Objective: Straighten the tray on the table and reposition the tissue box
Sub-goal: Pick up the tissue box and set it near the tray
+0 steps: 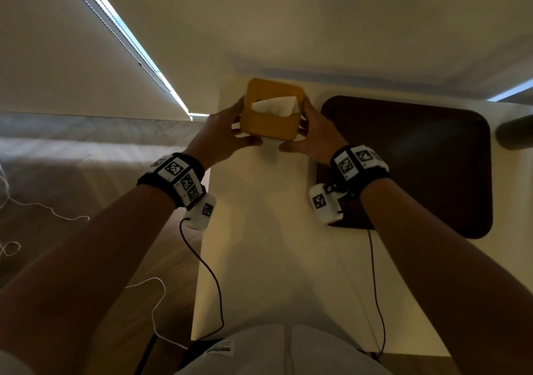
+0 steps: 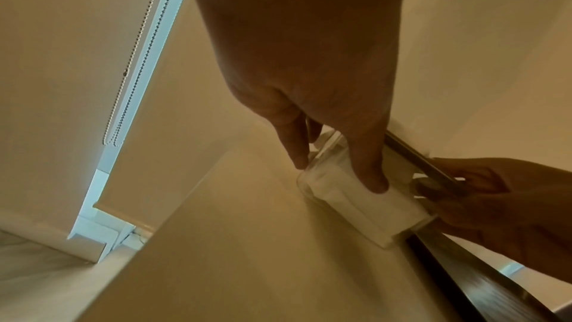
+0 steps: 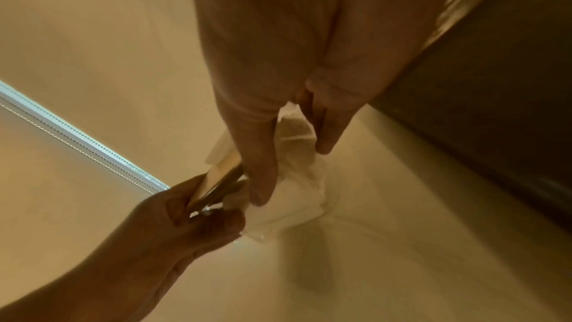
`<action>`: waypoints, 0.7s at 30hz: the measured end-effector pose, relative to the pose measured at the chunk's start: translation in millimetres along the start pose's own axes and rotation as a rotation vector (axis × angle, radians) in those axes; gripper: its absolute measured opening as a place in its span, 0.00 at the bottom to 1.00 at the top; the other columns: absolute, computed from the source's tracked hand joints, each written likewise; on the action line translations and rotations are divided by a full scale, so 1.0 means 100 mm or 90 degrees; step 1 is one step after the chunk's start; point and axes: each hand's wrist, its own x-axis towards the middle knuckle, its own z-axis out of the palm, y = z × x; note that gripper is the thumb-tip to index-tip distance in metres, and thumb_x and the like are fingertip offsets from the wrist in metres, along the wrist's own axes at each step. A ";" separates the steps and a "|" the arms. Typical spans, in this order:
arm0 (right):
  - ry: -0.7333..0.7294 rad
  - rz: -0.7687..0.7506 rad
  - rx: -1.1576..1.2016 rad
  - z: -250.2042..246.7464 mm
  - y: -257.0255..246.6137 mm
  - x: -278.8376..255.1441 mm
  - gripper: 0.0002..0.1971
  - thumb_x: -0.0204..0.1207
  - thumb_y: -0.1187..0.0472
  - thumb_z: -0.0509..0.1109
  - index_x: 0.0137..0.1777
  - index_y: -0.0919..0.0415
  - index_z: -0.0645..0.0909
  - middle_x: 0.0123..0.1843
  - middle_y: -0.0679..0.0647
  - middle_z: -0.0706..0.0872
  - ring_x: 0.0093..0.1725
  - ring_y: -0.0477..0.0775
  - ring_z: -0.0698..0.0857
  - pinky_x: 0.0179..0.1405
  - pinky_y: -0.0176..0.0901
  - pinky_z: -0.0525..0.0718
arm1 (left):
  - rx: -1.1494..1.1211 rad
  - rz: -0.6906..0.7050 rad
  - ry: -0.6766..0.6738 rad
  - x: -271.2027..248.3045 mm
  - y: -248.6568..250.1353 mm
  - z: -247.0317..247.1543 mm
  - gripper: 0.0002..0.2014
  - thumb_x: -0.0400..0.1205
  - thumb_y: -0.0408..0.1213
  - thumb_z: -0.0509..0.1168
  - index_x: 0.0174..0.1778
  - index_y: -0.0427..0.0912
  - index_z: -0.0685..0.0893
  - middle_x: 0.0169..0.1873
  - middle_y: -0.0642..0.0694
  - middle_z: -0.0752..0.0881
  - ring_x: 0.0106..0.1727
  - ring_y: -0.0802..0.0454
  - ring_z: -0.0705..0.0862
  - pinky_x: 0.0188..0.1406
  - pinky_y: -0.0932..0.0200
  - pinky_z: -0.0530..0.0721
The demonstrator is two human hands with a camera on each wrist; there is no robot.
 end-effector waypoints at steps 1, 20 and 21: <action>-0.013 -0.003 -0.009 -0.04 -0.02 0.03 0.61 0.63 0.65 0.85 0.86 0.55 0.43 0.79 0.53 0.71 0.74 0.50 0.75 0.64 0.32 0.80 | -0.002 -0.005 0.008 -0.01 0.00 0.02 0.48 0.73 0.39 0.81 0.87 0.51 0.62 0.64 0.53 0.83 0.64 0.60 0.82 0.50 0.83 0.78; -0.041 0.013 -0.015 -0.04 0.08 0.14 0.60 0.67 0.69 0.82 0.86 0.52 0.41 0.79 0.55 0.73 0.75 0.53 0.75 0.73 0.55 0.77 | -0.019 -0.039 0.038 -0.05 -0.02 0.10 0.45 0.74 0.42 0.80 0.85 0.55 0.64 0.65 0.57 0.84 0.64 0.71 0.81 0.52 0.78 0.81; -0.040 0.010 -0.017 -0.04 0.10 0.15 0.60 0.67 0.68 0.82 0.86 0.51 0.41 0.79 0.55 0.73 0.75 0.53 0.75 0.73 0.56 0.77 | -0.021 -0.037 0.041 -0.05 -0.03 0.10 0.45 0.74 0.42 0.80 0.86 0.55 0.64 0.65 0.57 0.83 0.64 0.71 0.81 0.52 0.78 0.81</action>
